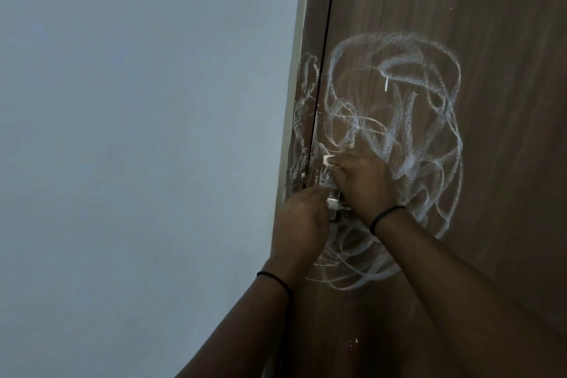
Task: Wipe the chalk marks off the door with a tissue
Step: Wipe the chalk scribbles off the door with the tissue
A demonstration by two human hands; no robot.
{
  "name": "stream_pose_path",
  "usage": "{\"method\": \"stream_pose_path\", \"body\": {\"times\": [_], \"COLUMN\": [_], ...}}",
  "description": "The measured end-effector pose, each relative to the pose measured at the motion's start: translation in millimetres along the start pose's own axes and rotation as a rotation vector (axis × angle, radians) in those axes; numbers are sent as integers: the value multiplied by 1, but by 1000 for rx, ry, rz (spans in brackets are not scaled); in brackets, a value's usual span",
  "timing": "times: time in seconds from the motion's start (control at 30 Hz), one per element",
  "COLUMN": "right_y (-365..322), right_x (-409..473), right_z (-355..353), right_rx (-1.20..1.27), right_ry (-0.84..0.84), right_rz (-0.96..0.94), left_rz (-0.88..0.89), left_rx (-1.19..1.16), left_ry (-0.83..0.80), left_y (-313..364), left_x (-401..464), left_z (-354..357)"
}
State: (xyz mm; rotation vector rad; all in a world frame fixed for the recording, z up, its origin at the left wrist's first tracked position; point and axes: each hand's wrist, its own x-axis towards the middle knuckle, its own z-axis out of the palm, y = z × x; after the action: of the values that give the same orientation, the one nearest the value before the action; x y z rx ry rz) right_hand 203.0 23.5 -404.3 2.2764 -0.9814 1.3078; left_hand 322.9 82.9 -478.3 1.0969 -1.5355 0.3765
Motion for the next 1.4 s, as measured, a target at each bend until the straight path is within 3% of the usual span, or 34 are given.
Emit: {"method": "stream_pose_path", "body": {"times": [0.17,0.37,0.53,0.8,0.93,1.13,1.3,1.4], "right_y": [8,-1,8,0,1,-5,5,1], "right_x": [-5,16,-13,-5,-17,-16,-15,-15], "right_z": [-5,5,0,-6,-4,-6,-9,-10], "right_rx": [49,-14,128,234,119,287,211,243], "right_ry": [69,-156,89,54,-141,92,-214,-95], "right_rz": [43,-172,115,433,544,524,613,580], "left_rz": [60,62,39,-41,-78,-64,-73,-88], "left_rx": [72,16,14,47,67,67,61,25], "left_ry": [-182,-217,-242,-210,-227,-209,-208,-203], "left_y": [-5,-3,-5,-4,-2,0,-3,-3], "left_x": [-4,0,5,3,5,4,4,4], "left_z": [0,-2,-7,-2,-3,-1,-1,0]}}
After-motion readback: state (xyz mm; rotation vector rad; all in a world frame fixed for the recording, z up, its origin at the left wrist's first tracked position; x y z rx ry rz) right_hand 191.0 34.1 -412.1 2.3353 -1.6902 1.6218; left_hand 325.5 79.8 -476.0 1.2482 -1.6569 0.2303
